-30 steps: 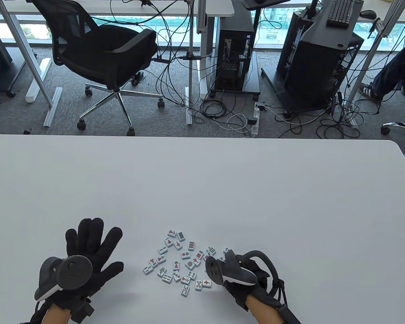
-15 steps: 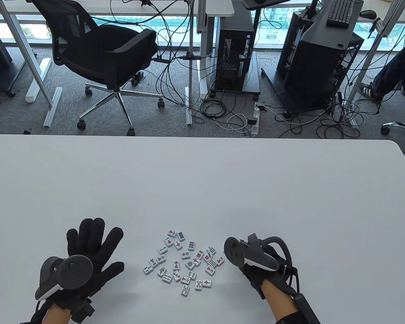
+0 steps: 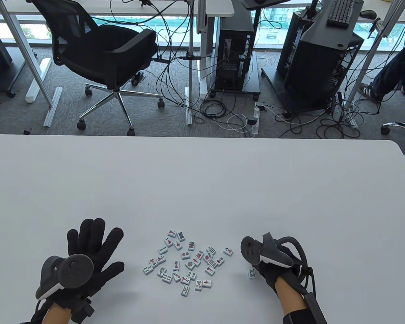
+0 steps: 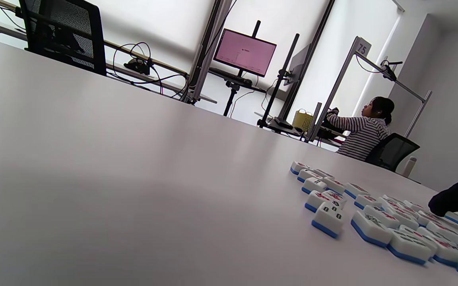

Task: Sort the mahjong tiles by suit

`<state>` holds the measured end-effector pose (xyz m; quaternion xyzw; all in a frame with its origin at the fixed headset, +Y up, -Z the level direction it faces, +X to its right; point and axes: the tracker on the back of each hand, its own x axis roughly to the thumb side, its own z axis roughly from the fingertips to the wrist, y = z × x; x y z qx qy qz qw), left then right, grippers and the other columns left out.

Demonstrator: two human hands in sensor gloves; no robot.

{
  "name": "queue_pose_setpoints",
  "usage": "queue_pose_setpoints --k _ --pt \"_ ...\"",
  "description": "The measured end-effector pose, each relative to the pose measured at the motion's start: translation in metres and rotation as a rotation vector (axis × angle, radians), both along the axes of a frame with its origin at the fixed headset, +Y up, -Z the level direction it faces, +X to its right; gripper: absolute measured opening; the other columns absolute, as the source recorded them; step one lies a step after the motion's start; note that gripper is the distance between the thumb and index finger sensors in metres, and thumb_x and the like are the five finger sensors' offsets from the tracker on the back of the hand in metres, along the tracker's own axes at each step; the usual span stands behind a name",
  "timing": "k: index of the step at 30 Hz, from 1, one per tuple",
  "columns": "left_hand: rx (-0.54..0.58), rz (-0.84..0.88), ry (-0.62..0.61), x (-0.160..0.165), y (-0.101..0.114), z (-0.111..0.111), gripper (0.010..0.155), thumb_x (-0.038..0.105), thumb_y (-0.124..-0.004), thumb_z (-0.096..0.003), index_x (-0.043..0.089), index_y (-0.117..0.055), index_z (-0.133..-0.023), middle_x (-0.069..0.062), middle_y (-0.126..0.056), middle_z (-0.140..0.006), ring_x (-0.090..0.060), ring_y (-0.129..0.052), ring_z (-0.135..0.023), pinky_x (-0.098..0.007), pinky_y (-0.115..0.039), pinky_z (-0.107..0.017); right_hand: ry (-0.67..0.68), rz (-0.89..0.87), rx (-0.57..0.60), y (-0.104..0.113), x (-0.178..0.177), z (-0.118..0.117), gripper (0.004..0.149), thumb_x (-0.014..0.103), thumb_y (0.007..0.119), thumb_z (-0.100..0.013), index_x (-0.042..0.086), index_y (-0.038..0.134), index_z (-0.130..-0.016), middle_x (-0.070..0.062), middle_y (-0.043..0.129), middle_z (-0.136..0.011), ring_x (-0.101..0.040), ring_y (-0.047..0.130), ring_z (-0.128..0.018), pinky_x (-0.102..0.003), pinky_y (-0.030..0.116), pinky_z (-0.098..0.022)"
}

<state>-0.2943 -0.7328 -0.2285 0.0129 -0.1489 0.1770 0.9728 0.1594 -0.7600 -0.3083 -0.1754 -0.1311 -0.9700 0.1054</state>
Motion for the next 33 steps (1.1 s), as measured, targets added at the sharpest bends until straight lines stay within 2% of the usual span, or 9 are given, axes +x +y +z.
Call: queue_pose_setpoints --k 4,7,12,15,22,28,33 --pt "-0.007 0.007 0.002 0.000 0.000 0.000 0.080 0.076 -0.054 -0.0431 0.050 -0.017 -0.109 0.020 0.019 -0.108 -0.012 0.025 -0.104 -0.053 0.012 -0.071 0.009 0.028 0.015 -0.002 -0.001 0.003 0.057 0.034 0.084 -0.041 0.011 0.072 -0.091 -0.002 0.098 -0.049 -0.011 0.092 -0.017 -0.028 0.084 -0.015" --pt "-0.008 0.008 0.001 0.000 0.001 0.000 0.080 0.076 -0.054 -0.0431 0.050 -0.017 -0.109 0.020 0.019 -0.108 -0.012 0.024 -0.104 -0.053 0.012 -0.071 -0.018 0.033 -0.001 0.007 -0.003 0.003 0.060 0.035 0.084 -0.041 0.013 0.069 -0.094 -0.003 0.098 -0.053 -0.012 0.093 -0.020 -0.029 0.084 -0.017" --pt "-0.008 0.010 0.000 -0.001 0.001 0.000 0.080 0.076 -0.054 -0.0432 0.050 -0.016 -0.109 0.020 0.018 -0.108 -0.013 0.024 -0.104 -0.053 0.012 -0.071 -0.046 -0.118 0.084 0.032 -0.019 -0.006 0.058 0.037 0.084 -0.040 0.013 0.073 -0.092 -0.003 0.099 -0.048 -0.012 0.092 -0.016 -0.029 0.083 -0.014" --pt "-0.009 0.008 0.000 -0.001 0.001 0.000 0.080 0.076 -0.054 -0.0432 0.050 -0.016 -0.109 0.020 0.018 -0.108 -0.013 0.024 -0.104 -0.053 0.012 -0.071 -0.036 -0.166 0.096 0.037 -0.037 -0.014 0.056 0.037 0.084 -0.041 0.014 0.075 -0.091 -0.003 0.099 -0.046 -0.012 0.091 -0.014 -0.029 0.082 -0.012" --pt "-0.009 0.011 -0.002 -0.001 0.001 0.000 0.080 0.076 -0.054 -0.0433 0.050 -0.016 -0.109 0.020 0.018 -0.108 -0.013 0.024 -0.104 -0.053 0.012 -0.072 0.022 -0.114 0.086 0.019 -0.086 -0.028 0.052 0.038 0.083 -0.040 0.016 0.079 -0.088 -0.002 0.099 -0.041 -0.010 0.090 -0.010 -0.028 0.081 -0.009" --pt "-0.015 0.017 -0.002 -0.001 0.001 -0.001 0.080 0.076 -0.054 -0.0434 0.050 -0.017 -0.109 0.020 0.018 -0.108 -0.013 0.024 -0.104 -0.053 0.012 -0.072 0.063 -0.065 0.054 0.007 -0.107 -0.031 0.051 0.038 0.083 -0.040 0.017 0.080 -0.087 -0.002 0.099 -0.039 -0.010 0.089 -0.008 -0.027 0.081 -0.007" --pt "-0.020 0.017 0.002 0.000 0.001 0.000 0.080 0.076 -0.054 -0.0433 0.050 -0.016 -0.109 0.020 0.018 -0.108 -0.013 0.024 -0.104 -0.053 0.012 -0.071 -0.008 -0.010 0.144 0.006 -0.114 -0.037 0.051 0.042 0.079 -0.042 0.014 0.082 -0.084 -0.003 0.100 -0.036 -0.010 0.089 -0.005 -0.027 0.080 -0.005"
